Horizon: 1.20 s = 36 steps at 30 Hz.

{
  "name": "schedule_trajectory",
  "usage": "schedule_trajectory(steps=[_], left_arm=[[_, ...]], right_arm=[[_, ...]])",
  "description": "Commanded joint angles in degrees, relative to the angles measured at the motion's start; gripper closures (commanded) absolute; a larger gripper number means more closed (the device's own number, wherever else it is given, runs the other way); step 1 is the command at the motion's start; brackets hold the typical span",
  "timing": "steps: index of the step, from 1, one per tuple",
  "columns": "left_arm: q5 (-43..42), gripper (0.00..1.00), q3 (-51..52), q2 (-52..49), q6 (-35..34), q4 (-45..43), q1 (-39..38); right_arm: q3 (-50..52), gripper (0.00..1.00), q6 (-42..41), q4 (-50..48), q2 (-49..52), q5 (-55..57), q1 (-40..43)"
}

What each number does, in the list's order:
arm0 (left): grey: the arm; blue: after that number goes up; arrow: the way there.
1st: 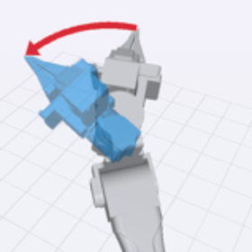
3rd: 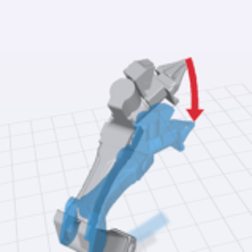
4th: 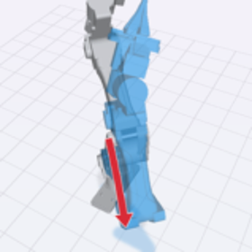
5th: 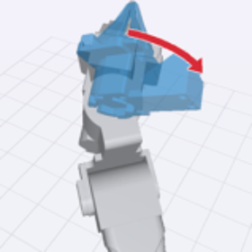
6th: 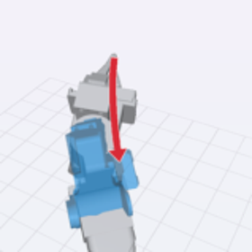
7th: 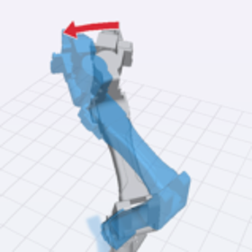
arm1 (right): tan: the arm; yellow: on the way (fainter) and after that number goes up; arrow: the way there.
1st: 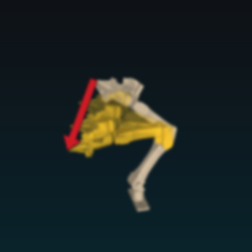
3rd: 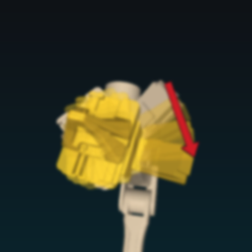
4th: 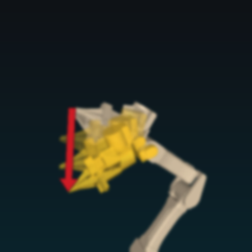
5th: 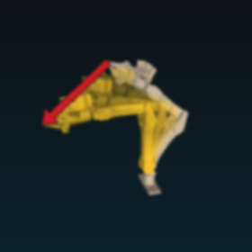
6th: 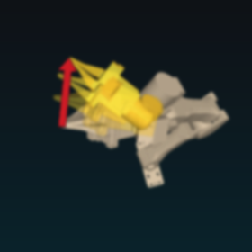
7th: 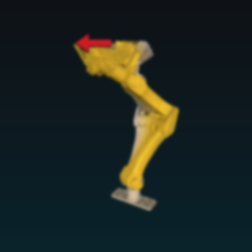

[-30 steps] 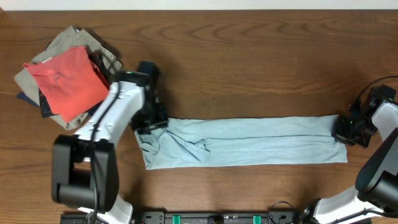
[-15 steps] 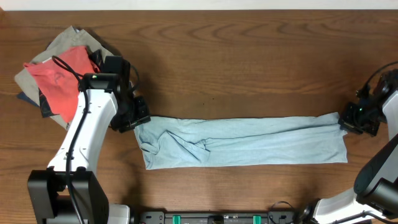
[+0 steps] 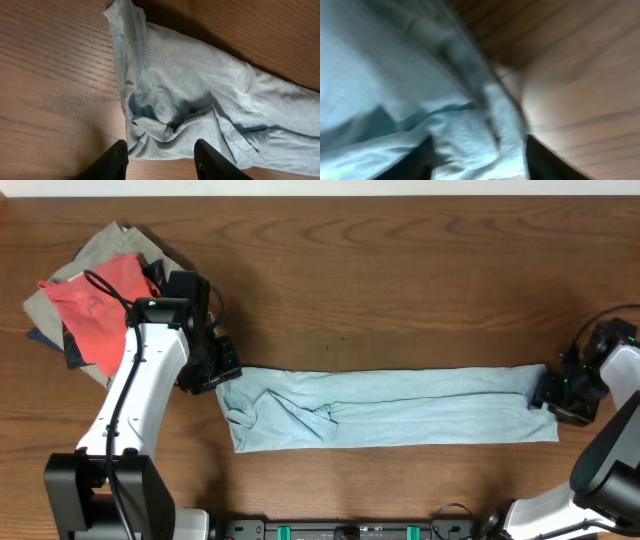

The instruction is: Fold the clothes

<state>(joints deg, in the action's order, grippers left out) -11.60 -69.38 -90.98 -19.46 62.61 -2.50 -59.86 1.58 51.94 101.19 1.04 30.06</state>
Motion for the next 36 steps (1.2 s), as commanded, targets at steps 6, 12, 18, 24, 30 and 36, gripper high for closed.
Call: schedule_trajectory(steps=[6,12,18,24,30,36], left_arm=[[0.7,0.55,-0.4,0.4,0.7,0.1,0.2],[0.7,0.55,-0.4,0.4,0.7,-0.3,0.2],[0.7,0.55,-0.4,0.4,0.7,-0.3,0.2],[0.7,0.55,-0.4,0.4,0.8,-0.3,0.2],[0.7,0.54,-0.4,0.4,0.8,-0.2,0.2],[0.7,0.54,-0.4,0.4,0.7,-0.1,0.2]], right_arm=[[0.7,0.32,0.3,-2.8,-0.8,2.0,1.1],[4.0,0.33,0.9,-5.6,-0.8,1.8,1.0],[7.7,0.39,2.4,-9.6,-0.8,-4.5,1.0],[6.4,0.99,3.0,-10.1,-0.8,-6.9,1.0],[-1.2,0.99,1.0,-4.5,-0.8,1.3,1.1],[-11.9,0.99,-4.1,5.1,-0.8,5.2,0.7]])
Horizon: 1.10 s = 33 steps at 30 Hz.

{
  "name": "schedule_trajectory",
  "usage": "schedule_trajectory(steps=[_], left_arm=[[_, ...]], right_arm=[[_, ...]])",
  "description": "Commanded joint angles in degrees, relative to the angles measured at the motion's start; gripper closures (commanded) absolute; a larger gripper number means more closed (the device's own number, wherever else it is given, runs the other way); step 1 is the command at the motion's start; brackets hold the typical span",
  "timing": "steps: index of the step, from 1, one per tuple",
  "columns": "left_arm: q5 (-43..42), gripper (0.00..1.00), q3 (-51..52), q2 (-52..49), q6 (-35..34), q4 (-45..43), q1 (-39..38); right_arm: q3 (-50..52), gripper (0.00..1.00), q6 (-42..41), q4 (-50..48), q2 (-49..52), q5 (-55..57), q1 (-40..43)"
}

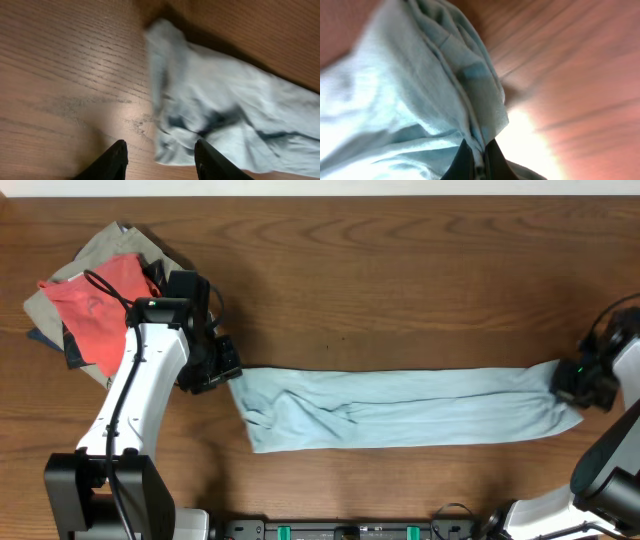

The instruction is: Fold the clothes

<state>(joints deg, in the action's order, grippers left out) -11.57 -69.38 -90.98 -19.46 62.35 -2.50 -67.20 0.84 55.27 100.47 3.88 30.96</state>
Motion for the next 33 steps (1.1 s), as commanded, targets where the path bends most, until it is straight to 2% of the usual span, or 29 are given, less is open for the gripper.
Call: schedule_trajectory(steps=[1,6,12,18,33], left_arm=[[0.7,0.54,-0.4,0.4,0.7,0.2,0.2],[0.6,0.54,-0.4,0.4,0.7,0.2,0.2],[0.5,0.54,-0.4,0.4,0.7,0.6,0.2],[0.5,0.46,-0.2,0.4,0.7,0.6,0.2],[0.5,0.44,-0.2,0.4,0.8,0.6,0.2]], right_arm=[[-5.5,0.99,-3.3,2.6,-0.1,1.2,-0.4],[-7.0,0.99,-2.0,6.6,-0.1,-1.2,-4.9],[-7.0,0.99,-2.1,12.0,-0.1,-1.1,-14.6],[-6.9,0.99,-5.6,16.2,-0.1,-2.4,-24.5],[-3.1,0.99,-17.2,13.9,-0.1,-5.7,-42.2]])
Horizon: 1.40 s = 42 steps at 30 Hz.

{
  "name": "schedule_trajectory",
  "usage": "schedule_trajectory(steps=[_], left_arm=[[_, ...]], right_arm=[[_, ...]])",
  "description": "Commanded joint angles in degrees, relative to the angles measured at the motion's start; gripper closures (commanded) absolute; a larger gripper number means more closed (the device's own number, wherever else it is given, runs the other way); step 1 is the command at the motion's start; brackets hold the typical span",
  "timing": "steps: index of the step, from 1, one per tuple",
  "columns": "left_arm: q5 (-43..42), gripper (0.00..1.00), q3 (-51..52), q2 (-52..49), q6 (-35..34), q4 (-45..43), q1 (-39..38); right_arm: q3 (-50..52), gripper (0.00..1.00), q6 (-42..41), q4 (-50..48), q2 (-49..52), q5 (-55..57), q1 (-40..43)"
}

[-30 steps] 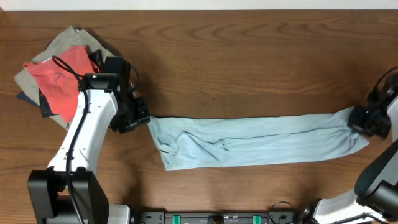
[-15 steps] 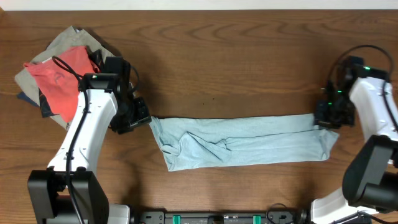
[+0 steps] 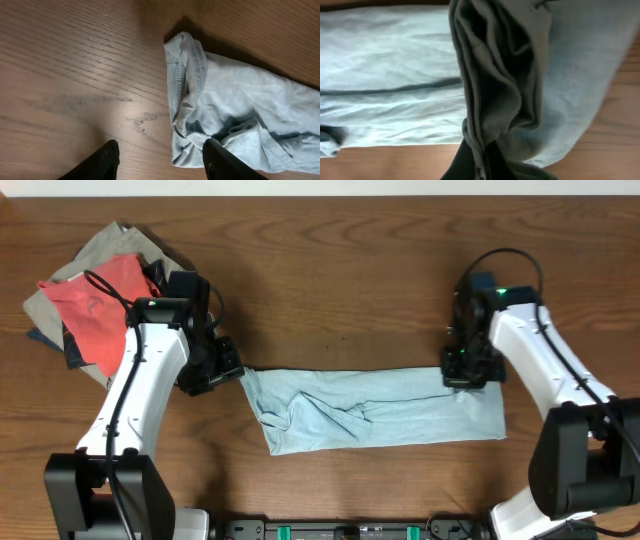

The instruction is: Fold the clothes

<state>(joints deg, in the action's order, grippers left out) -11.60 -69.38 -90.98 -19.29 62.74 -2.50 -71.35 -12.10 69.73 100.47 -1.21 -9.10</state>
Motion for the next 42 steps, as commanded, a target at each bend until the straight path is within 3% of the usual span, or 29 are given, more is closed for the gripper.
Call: schedule_trajectory(steps=[1,10,13,15,22,29,37,39,42], left_arm=[[0.5,0.44,-0.2,0.4,0.6,0.2,0.2],[0.5,0.44,-0.2,0.4,0.6,0.2,0.2],[0.5,0.44,-0.2,0.4,0.6,0.2,0.2],[0.5,0.44,-0.2,0.4,0.6,0.2,0.2],[0.5,0.44,-0.2,0.4,0.6,0.3,0.2],[0.5,0.44,-0.2,0.4,0.6,0.2,0.2],[0.5,0.44,-0.2,0.4,0.6,0.2,0.2],[0.5,0.44,-0.2,0.4,0.6,0.2,0.2],[0.5,0.44,-0.2,0.4,0.6,0.3,0.2]], right_arm=[[1.2,0.99,-4.6,-0.8,-0.1,-0.8,-2.8],[1.2,0.95,-4.7,-1.0,-0.1,-2.3,-8.0],[1.2,0.60,-4.6,-1.7,-0.1,-4.9,-9.2],[1.2,0.52,-4.6,-3.4,-0.1,-7.9,-9.8],[1.2,0.54,-4.7,-4.6,-0.1,-6.9,-10.0],[2.3,0.51,-12.2,-5.7,-0.1,-0.4,-10.1],[7.6,0.53,-16.2,-15.7,-0.1,-0.3,-10.7],[8.7,0.58,-16.2,-17.9,-0.1,-0.3,-10.7],[10.1,0.77,-16.5,-20.5,-0.1,-0.3,-10.8]])
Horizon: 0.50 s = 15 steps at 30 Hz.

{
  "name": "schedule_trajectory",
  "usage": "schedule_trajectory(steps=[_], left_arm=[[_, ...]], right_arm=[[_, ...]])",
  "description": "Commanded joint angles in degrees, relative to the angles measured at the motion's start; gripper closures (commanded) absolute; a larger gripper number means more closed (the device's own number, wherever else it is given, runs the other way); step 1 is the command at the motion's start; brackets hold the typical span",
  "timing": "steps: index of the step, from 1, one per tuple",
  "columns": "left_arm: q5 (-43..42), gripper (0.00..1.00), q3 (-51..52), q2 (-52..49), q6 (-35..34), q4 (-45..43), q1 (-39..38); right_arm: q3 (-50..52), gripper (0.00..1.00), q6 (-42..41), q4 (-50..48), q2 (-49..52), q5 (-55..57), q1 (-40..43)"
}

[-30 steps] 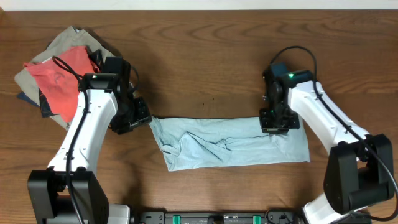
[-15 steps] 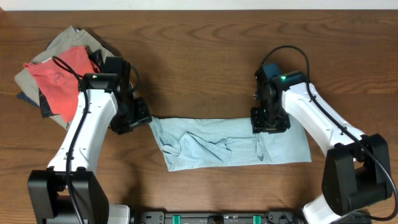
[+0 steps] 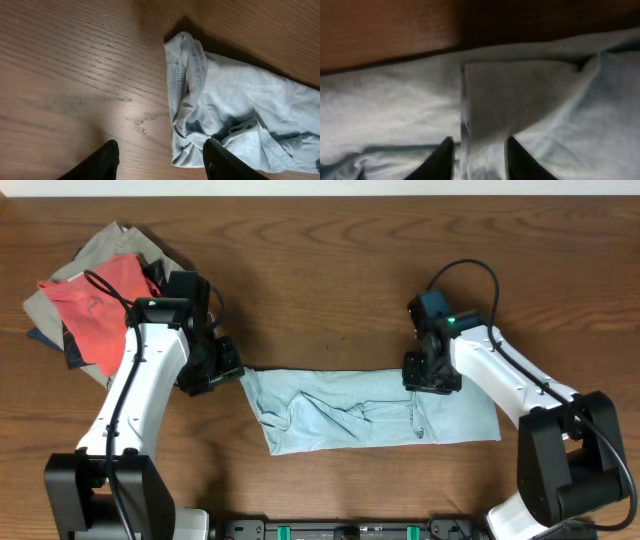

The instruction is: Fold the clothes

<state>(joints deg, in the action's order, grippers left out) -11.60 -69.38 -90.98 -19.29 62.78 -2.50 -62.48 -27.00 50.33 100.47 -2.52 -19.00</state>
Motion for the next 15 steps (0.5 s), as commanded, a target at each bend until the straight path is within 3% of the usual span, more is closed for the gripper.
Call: schedule_trajectory(steps=[1,4,9,15], left_arm=[[0.5,0.44,-0.2,0.4,0.6,0.2,0.2],[0.5,0.44,-0.2,0.4,0.6,0.2,0.2],[0.5,0.44,-0.2,0.4,0.6,0.2,0.2],[0.5,0.44,-0.2,0.4,0.6,0.2,0.2]], right_arm=[[1.6,0.81,-1.7,-1.7,-0.1,1.1,-0.8],[2.5,0.99,-1.7,-3.5,-0.1,1.2,-0.8],[2.1,0.99,-1.1,-4.7,-0.1,0.4,-0.8],[-0.9,0.99,6.1,-5.8,-0.1,-5.9,-1.3]])
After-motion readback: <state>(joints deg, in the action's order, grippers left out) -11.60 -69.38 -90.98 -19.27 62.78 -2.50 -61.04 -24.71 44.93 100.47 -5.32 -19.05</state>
